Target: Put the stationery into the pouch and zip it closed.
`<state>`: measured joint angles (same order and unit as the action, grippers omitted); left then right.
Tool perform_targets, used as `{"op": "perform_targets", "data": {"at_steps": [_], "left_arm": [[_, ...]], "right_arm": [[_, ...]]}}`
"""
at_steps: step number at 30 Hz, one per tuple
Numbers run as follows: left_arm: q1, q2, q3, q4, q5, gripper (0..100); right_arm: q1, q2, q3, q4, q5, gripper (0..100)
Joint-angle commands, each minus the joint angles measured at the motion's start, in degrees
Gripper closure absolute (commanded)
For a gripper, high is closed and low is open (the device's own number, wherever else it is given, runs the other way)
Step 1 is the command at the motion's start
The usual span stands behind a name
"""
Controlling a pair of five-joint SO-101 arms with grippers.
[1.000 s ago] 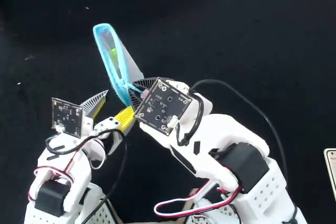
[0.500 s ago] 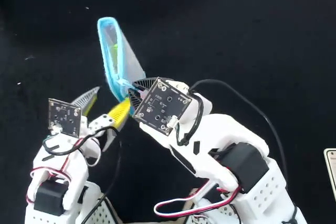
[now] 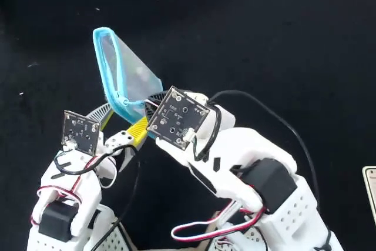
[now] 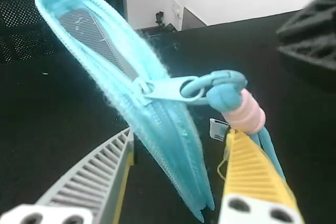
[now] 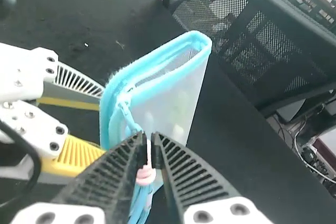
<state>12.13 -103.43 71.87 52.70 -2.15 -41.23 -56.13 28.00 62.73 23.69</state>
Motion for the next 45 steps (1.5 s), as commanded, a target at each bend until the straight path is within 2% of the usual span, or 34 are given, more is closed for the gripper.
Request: {"op": "perform_targets", "data": {"at_steps": [1, 3, 5, 12, 18, 26, 33, 38, 45], "left_arm": [[1.0, 0.3, -2.9, -0.4, -0.5, 73], [1.0, 0.3, -2.9, -0.4, -0.4, 73], [1.5, 0.3, -2.9, -0.5, -0.3, 73], [1.5, 0.5, -2.9, -0.4, -0.4, 73], [1.6, 0.5, -2.5, -0.4, -0.6, 73], [1.6, 0.4, -2.9, -0.4, -0.4, 73], [1.7, 0.4, -2.9, -0.4, -0.4, 73], [1.5, 0.3, -3.0, -0.4, -0.4, 73], [1.6, 0.3, -3.0, -0.4, -0.3, 73]], "right_arm": [[-0.5, -3.1, -0.2, 2.6, -0.1, 91.0], [-0.4, -4.4, 1.8, 4.2, -0.1, 83.1], [-0.5, -5.1, 5.1, 3.9, -0.1, 79.4], [-2.0, -5.6, 12.8, -5.6, -0.1, 81.9], [-2.7, -5.6, 12.9, -9.1, -0.1, 82.1], [-2.7, -5.2, 13.1, -10.0, -0.1, 82.1], [-3.1, 0.9, 10.4, -11.3, -0.2, 82.1], [-3.1, 2.7, 9.0, -11.3, -5.8, 82.1], [-2.9, 2.4, 7.4, -11.2, -5.7, 82.2]]}}
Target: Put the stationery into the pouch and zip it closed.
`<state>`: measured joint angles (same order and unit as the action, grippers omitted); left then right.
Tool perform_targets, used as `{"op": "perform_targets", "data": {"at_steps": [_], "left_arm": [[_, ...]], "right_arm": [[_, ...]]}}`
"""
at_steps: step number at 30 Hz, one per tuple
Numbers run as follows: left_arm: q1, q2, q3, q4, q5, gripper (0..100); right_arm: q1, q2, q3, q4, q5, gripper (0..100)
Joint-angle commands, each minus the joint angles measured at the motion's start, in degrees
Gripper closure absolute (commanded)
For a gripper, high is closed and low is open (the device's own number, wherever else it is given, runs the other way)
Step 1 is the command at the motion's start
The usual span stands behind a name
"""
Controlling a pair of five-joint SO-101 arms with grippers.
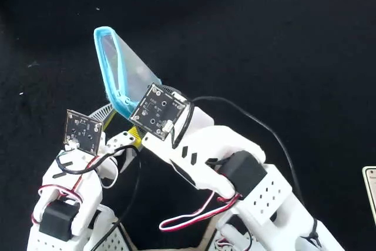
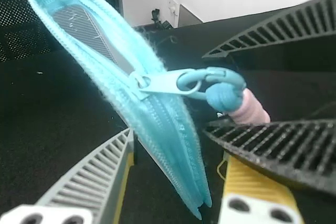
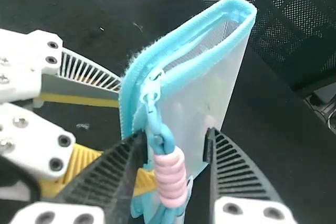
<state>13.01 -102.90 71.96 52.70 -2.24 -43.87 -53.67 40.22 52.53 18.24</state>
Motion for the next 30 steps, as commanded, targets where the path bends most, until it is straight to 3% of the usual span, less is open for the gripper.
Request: {"op": "perform_targets", "data": {"at_steps": [1, 3, 6, 13, 19, 23, 30], "left_arm": [[0.7, -0.3, -3.1, -0.4, -0.2, 73], [0.7, -0.3, -3.1, -0.4, -0.2, 73], [0.7, -0.3, -3.1, -0.4, -0.2, 73], [0.7, -0.4, -3.5, 0.7, -0.1, 75], [0.9, -0.3, -10.8, 6.6, -1.9, 94], [5.0, -0.3, -11.6, 8.4, -7.6, 97], [7.4, -0.3, -12.1, 9.1, -8.5, 97]], "right_arm": [[-0.4, 0.0, -5.0, -1.0, -0.3, 82.2], [-0.4, 0.3, -5.0, -1.0, -0.2, 84.4], [-0.1, 0.0, -4.9, -1.3, -0.2, 99.0], [0.0, -0.1, -7.7, -1.1, -0.2, 98.8], [0.0, 0.0, -7.9, -1.0, -0.2, 98.8], [0.0, 0.0, -8.0, -1.0, -0.3, 98.8], [0.0, -2.1, -8.2, -0.9, -0.6, 98.8]]}}
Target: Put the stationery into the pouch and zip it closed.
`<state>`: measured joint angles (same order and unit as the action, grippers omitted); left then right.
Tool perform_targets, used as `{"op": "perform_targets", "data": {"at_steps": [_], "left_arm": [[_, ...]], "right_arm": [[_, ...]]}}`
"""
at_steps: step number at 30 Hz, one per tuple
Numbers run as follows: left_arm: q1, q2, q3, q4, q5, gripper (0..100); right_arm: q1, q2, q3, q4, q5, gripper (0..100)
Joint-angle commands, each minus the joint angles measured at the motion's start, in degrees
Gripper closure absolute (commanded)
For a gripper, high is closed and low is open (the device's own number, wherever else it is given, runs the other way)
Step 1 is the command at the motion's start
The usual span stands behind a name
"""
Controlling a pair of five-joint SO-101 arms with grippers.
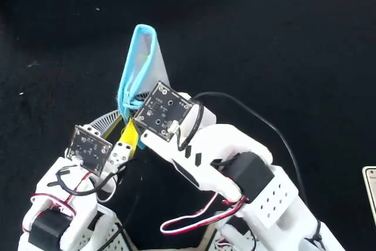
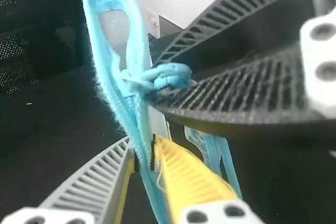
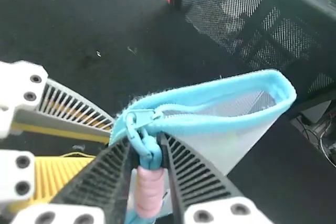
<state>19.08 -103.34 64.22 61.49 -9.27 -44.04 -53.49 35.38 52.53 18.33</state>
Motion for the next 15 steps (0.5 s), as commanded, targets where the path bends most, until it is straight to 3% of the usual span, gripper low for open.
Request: {"op": "perform_targets", "data": {"at_steps": [1, 6, 10, 15], "left_arm": [[1.4, 0.2, -4.4, 0.3, -2.6, 97], [1.3, 0.2, -4.7, 1.6, -6.8, 97], [1.4, 0.4, -7.3, 4.6, -6.9, 97], [1.4, 0.4, -4.6, 4.6, -9.7, 97]], "right_arm": [[0.2, -3.4, -3.4, -0.9, -0.7, 98.8], [1.2, -9.7, -3.1, 1.1, -0.7, 98.8], [6.5, -11.1, -3.1, 2.2, -0.8, 98.8], [9.8, -11.2, -3.1, 1.9, -5.2, 98.8]]}}
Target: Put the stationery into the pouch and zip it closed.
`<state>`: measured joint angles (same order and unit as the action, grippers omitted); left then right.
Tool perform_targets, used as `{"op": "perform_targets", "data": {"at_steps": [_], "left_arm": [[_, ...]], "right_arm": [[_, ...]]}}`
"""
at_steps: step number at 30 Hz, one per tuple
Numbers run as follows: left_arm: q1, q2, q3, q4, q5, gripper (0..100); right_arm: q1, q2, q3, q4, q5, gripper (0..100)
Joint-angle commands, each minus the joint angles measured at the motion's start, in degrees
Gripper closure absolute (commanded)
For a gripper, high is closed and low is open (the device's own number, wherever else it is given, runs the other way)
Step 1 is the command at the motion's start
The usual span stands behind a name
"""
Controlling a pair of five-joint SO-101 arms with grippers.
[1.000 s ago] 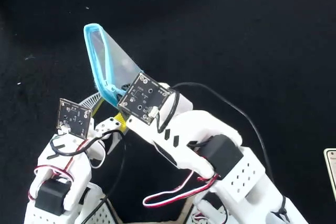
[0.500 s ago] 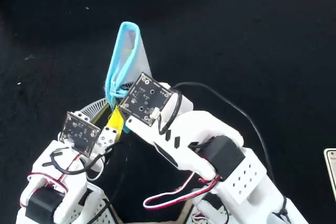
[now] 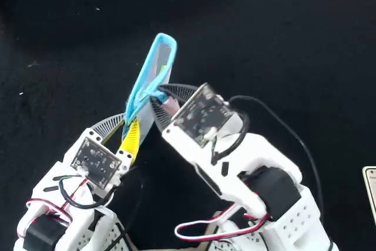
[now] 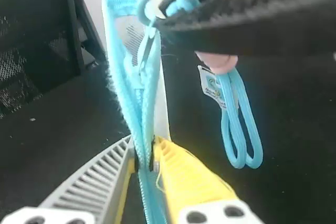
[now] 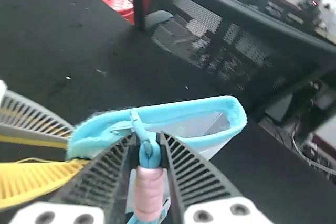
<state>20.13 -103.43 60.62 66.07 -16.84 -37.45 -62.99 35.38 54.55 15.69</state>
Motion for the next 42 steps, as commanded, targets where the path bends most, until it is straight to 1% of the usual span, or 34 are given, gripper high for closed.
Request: {"op": "perform_targets", "data": {"at_steps": [1, 4, 9, 16, 20, 28, 33, 42], "left_arm": [[0.3, 0.4, -0.5, 0.1, -2.0, 97], [0.3, 0.3, 0.4, 0.2, -2.0, 97], [0.7, 0.2, 0.3, 1.0, -2.0, 97], [0.7, 0.2, 0.4, 1.0, -1.8, 97], [0.7, 0.2, 0.4, 1.0, -1.8, 97], [0.7, 0.2, 0.4, 1.0, -1.7, 97], [0.7, 0.2, 0.5, 1.0, -1.7, 97], [0.8, 0.2, 2.1, 1.0, -1.7, 97]], "right_arm": [[3.2, -1.6, -3.1, -0.1, -2.5, 98.8], [5.2, -1.4, -3.1, -0.6, -2.5, 98.8], [10.5, -1.3, -1.4, -5.8, -2.5, 98.8], [13.1, -1.3, 0.4, -9.1, -2.5, 98.8], [15.9, -1.0, 0.4, -10.4, -2.5, 98.8], [20.6, 7.1, -0.6, -11.9, -2.5, 98.8], [24.5, 11.2, -0.6, -16.4, -2.5, 98.8], [28.7, 14.9, -0.6, -22.7, -2.5, 98.8]]}}
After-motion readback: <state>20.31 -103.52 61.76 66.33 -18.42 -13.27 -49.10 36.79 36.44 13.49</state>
